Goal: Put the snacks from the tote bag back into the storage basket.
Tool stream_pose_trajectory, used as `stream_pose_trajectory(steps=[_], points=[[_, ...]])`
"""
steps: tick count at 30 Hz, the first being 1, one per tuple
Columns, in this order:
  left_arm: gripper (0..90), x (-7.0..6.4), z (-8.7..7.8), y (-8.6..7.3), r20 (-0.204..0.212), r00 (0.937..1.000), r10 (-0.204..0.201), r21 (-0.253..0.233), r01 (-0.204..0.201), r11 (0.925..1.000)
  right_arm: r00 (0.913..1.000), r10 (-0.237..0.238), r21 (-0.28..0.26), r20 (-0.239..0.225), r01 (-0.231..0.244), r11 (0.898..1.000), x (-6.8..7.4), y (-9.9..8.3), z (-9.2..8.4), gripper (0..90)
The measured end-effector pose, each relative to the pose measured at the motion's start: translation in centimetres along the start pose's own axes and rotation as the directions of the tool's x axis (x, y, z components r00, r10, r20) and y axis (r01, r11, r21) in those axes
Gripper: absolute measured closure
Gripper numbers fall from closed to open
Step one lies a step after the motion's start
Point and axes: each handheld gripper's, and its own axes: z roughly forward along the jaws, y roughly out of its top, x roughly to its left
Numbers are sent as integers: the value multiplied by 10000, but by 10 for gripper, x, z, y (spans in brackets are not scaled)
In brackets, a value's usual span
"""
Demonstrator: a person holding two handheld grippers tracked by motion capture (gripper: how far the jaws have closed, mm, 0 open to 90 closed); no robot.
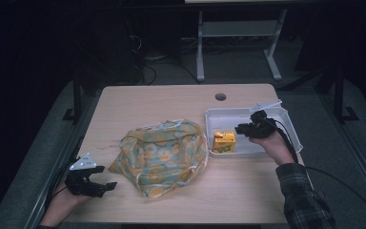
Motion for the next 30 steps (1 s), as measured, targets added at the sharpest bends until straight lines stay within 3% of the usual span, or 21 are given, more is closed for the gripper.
stream_pose_trajectory(steps=[11,30], points=[[145,0,3,3,93,9998,171,72,-172,9998,9970,79,-97,769,-72,9999,6,-27,-22,458],[142,-1,4,3,208,9995,228,72,-230,9997,9975,-212,222,671,198,9996,39,-55,-38,281]])
